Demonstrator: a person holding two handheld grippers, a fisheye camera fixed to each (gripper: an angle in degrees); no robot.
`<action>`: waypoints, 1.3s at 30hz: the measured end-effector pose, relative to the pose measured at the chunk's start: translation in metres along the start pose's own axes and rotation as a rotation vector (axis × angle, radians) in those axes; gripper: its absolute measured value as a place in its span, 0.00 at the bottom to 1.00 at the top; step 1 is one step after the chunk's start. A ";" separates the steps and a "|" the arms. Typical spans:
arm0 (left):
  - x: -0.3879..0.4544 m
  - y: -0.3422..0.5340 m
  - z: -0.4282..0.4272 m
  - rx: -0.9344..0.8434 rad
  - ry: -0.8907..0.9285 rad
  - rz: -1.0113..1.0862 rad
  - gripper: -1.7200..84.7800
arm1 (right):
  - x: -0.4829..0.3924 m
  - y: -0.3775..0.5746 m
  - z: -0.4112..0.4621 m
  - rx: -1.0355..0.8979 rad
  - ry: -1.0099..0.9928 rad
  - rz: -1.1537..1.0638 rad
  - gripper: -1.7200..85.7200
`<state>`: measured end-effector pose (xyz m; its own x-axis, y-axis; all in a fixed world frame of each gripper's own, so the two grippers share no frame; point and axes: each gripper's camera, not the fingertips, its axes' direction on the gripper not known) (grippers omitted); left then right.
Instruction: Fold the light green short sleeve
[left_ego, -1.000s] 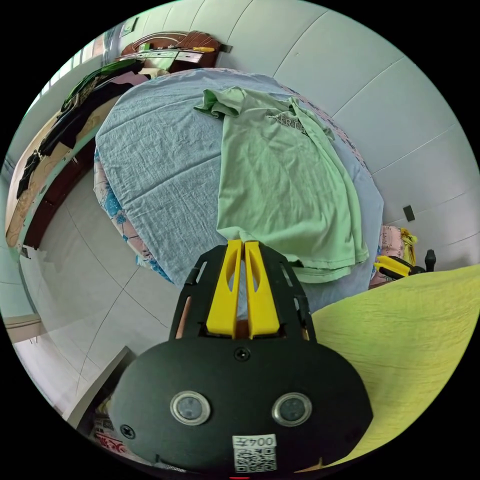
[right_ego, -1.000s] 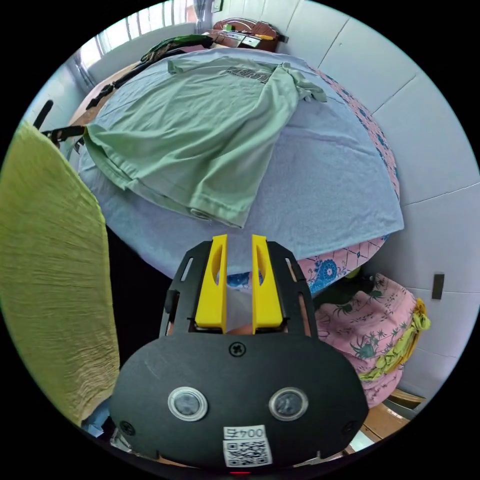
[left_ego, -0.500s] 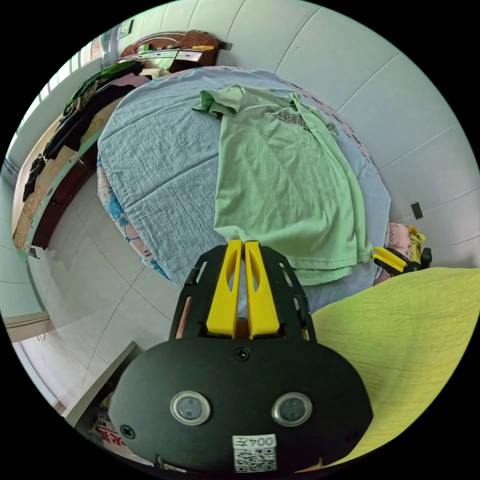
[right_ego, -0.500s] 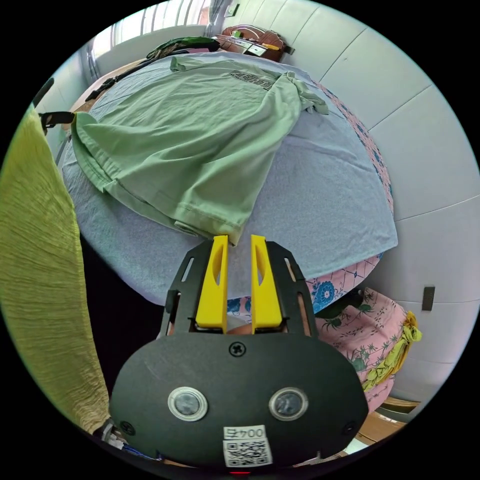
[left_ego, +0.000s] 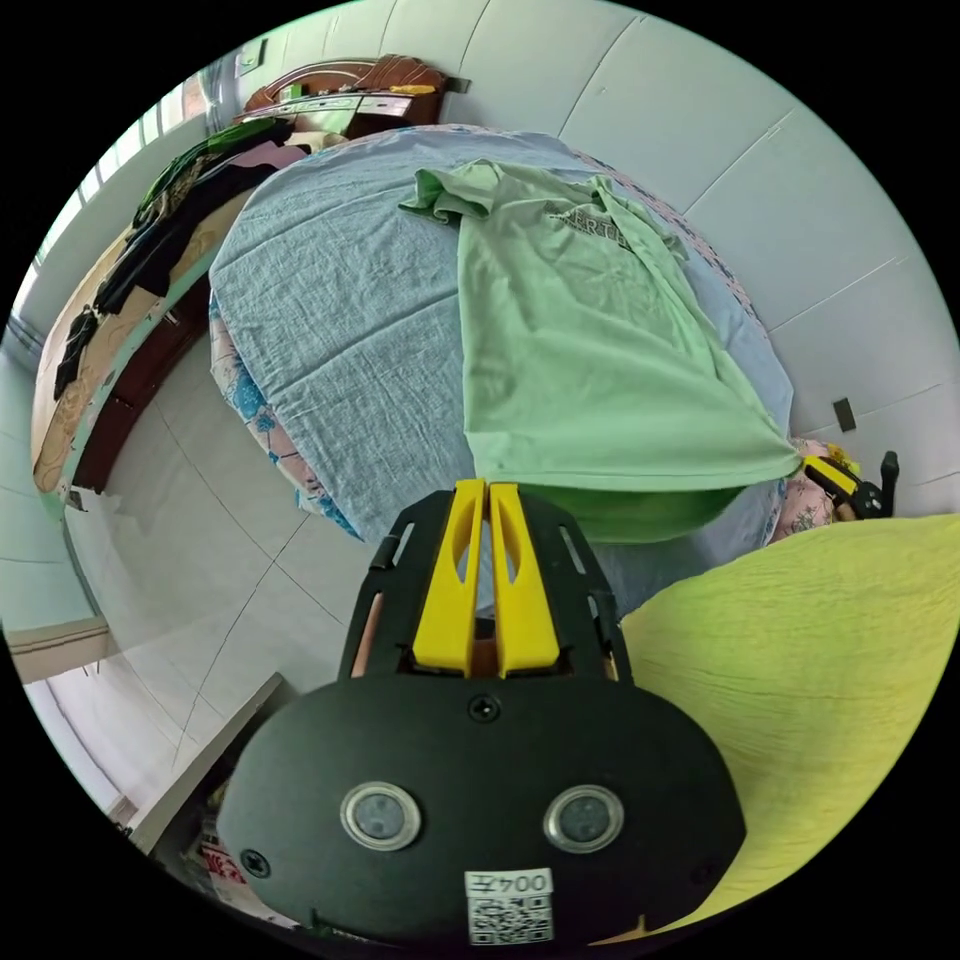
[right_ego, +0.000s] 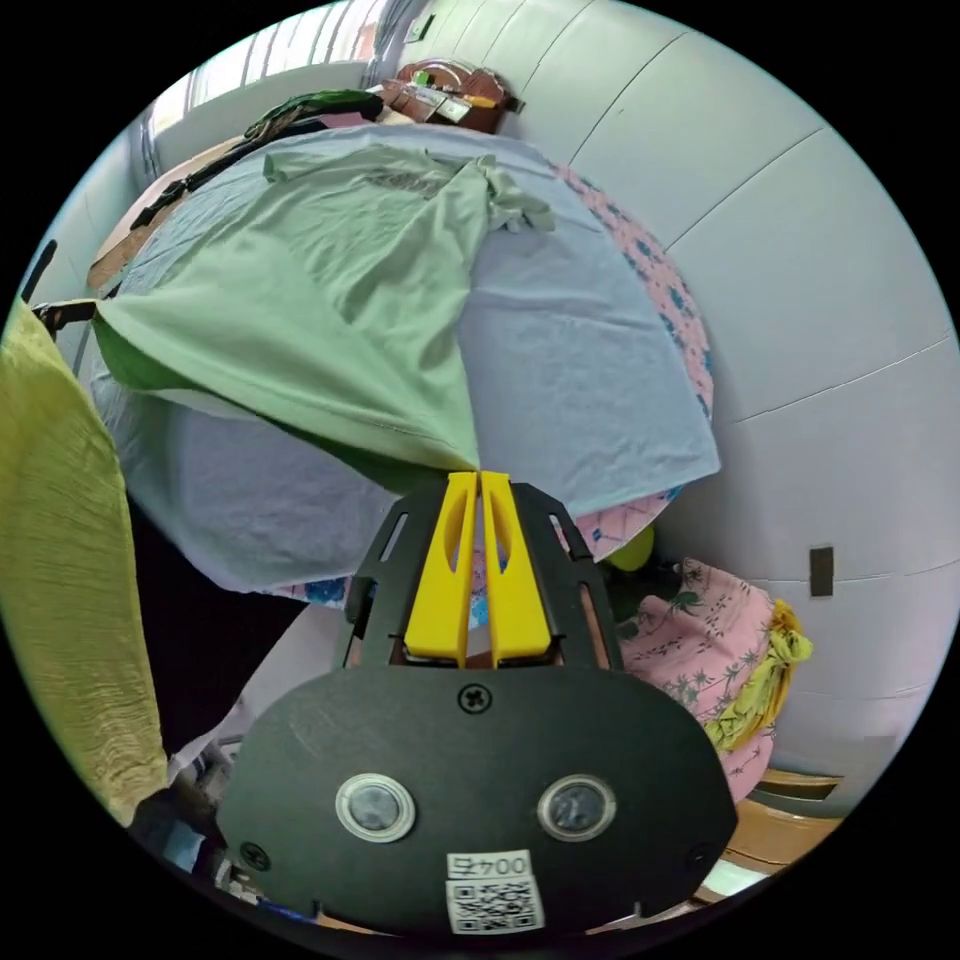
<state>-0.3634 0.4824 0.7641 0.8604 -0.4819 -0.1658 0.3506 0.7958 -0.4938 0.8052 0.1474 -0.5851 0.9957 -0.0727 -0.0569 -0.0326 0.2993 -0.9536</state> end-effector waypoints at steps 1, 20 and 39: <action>0.004 0.001 0.004 -0.009 -0.006 0.018 0.03 | 0.001 0.003 0.012 -0.036 -0.023 0.006 0.01; -0.001 -0.012 0.052 -0.072 0.020 0.007 0.03 | 0.033 -0.015 -0.026 0.109 -0.298 0.160 0.04; -0.011 -0.039 0.097 -0.101 0.058 -0.041 0.03 | 0.064 0.052 -0.046 0.043 -0.200 0.330 0.11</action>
<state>-0.3505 0.4924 0.8683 0.8222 -0.5361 -0.1915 0.3435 0.7354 -0.5841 0.8635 0.1149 -0.6522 0.9296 0.2201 -0.2957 -0.3547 0.3158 -0.8800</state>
